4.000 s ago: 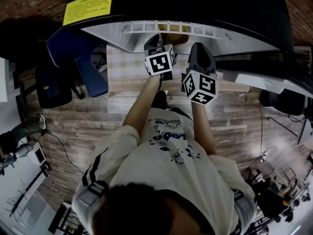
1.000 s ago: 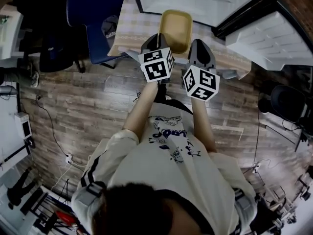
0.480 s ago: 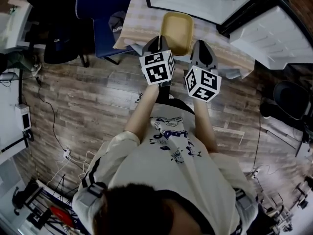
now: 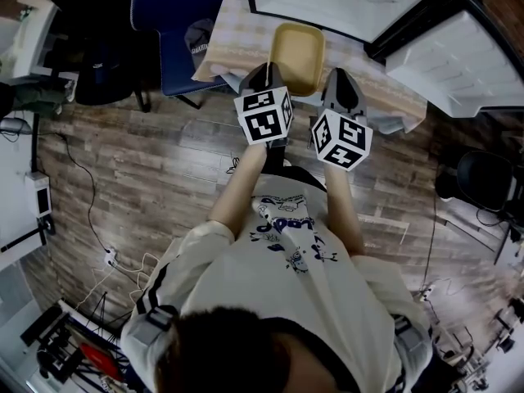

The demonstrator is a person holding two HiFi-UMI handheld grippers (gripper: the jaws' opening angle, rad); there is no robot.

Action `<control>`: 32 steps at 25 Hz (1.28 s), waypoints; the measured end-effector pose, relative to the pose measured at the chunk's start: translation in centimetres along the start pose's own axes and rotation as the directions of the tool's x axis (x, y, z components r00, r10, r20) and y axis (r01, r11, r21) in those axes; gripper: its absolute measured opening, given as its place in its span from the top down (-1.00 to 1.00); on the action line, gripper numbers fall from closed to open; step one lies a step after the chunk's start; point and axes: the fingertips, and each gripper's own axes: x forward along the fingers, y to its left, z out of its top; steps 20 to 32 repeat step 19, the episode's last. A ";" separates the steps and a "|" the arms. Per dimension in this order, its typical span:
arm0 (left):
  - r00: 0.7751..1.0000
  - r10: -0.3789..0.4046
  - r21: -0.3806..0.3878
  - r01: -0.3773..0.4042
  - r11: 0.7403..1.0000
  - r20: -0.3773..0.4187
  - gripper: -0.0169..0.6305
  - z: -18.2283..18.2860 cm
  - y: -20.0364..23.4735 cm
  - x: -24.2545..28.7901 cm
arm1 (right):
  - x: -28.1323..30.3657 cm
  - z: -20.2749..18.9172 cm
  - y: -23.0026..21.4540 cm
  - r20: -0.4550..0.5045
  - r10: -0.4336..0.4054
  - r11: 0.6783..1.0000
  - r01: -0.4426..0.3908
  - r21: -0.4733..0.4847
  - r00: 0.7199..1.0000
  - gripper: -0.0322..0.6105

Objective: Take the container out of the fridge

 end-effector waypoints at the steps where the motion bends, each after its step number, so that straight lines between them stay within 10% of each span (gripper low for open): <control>1: 1.000 0.000 -0.001 0.000 1.000 0.000 0.86 0.0 0.0 0.0 | 0.0 0.0 0.0 -0.001 0.001 1.000 -0.001 0.000 1.000 0.77; 32: 1.000 -0.006 -0.001 0.006 1.000 -0.004 0.86 0.1 -0.3 0.3 | 0.1 -0.2 0.1 -0.012 0.007 1.000 -0.007 -0.007 1.000 0.77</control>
